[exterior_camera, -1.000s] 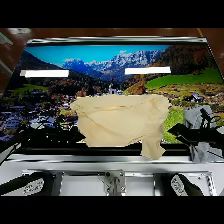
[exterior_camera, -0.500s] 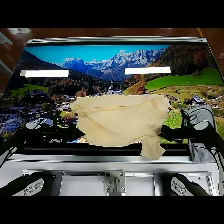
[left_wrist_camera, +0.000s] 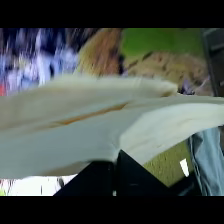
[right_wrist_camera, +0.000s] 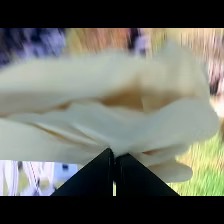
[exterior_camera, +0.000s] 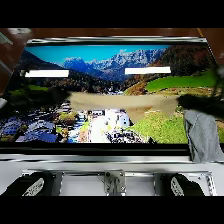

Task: Fold the shirts.

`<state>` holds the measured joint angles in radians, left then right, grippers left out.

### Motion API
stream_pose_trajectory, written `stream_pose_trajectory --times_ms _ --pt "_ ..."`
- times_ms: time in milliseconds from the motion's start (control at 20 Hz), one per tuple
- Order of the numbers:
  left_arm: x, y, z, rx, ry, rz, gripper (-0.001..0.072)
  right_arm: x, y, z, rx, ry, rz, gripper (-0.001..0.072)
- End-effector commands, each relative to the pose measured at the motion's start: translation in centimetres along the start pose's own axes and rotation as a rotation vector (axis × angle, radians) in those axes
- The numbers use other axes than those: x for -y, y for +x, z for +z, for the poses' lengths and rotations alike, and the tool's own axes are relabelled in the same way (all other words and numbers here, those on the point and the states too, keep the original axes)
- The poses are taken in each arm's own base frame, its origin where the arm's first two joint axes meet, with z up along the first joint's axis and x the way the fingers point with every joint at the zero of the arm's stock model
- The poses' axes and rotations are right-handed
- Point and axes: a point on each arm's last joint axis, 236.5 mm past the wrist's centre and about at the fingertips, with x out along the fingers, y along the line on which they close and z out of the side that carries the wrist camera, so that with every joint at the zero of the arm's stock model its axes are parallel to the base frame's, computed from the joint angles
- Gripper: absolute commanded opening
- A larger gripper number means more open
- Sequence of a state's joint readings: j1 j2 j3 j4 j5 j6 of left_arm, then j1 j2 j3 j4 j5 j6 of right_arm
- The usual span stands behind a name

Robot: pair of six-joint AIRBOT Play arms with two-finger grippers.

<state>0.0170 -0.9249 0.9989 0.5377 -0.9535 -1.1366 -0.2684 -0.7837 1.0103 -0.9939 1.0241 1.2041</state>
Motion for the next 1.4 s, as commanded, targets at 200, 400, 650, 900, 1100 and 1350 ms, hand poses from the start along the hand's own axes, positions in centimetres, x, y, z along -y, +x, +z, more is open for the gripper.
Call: stream_pose_trajectory --times_ms 200,400,650,900,1100,1350 --pt "25.1 -24.9 14.6 0.709 0.57 -0.035 0.0035 -14.3 -26.2 14.7 0.618 -0.23 0.055 0.0066" --pt "25.0 -30.4 13.3 0.812 0.587 0.162 0.0035 -16.7 -30.8 15.6 0.718 -0.241 0.076 0.0065" --pt "18.6 -28.2 10.4 0.6 0.499 0.358 0.0035 -16.8 -31.2 16.8 0.75 -0.202 0.1 0.0066" --pt "9.6 -23.9 9.1 0.434 0.402 0.51 0.0035 -13.9 -19.0 12.4 0.238 -0.084 0.196 0.0066" --pt "0.1 -19.1 6.6 0.252 0.306 0.638 0.0037 -10.2 -7.8 8.2 -0.17 -0.015 0.203 0.0066" --pt "-11.4 -12.4 4.5 0.089 0.19 0.743 0.0037 -9.5 12.2 4.3 -0.361 -0.055 0.148 0.0066"
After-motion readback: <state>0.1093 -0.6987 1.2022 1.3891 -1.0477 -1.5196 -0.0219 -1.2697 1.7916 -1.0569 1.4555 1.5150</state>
